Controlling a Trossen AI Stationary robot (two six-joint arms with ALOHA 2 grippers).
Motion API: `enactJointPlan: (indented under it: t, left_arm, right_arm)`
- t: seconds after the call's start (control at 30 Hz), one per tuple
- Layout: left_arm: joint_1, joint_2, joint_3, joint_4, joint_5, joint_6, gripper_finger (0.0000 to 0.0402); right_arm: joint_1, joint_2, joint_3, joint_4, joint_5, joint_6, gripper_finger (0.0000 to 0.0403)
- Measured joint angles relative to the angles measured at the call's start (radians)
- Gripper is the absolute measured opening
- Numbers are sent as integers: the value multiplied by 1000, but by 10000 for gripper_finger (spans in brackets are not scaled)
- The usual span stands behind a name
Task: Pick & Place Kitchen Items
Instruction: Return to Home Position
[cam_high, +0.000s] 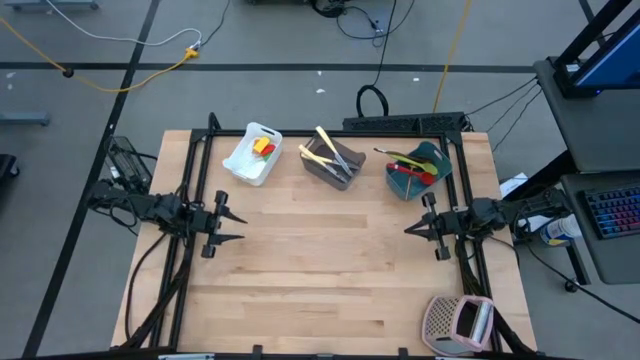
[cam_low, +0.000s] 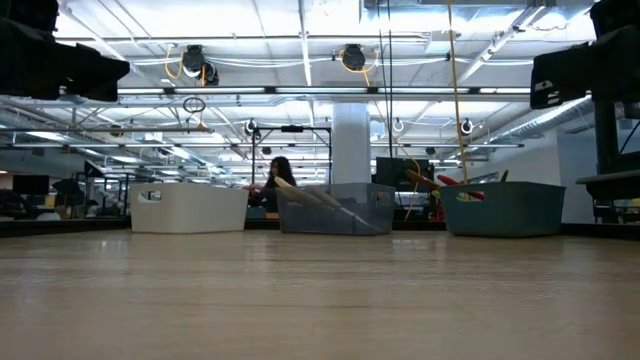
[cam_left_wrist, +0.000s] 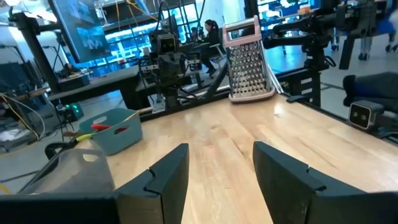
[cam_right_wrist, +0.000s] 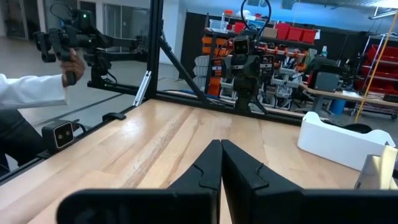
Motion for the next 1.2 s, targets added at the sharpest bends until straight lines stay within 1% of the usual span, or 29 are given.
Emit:
enactJointPlan:
  t: [0.17, 1.2]
  left_arm:
    - [0, 0, 0, -1, 0, 25, 184]
    - [0, 0, -2, 31, -2, 25, 184]
  right_arm:
    - [0, 0, 0, 1, 0, -1, 3]
    - [0, 0, -1, 2, 0, 0, 4]
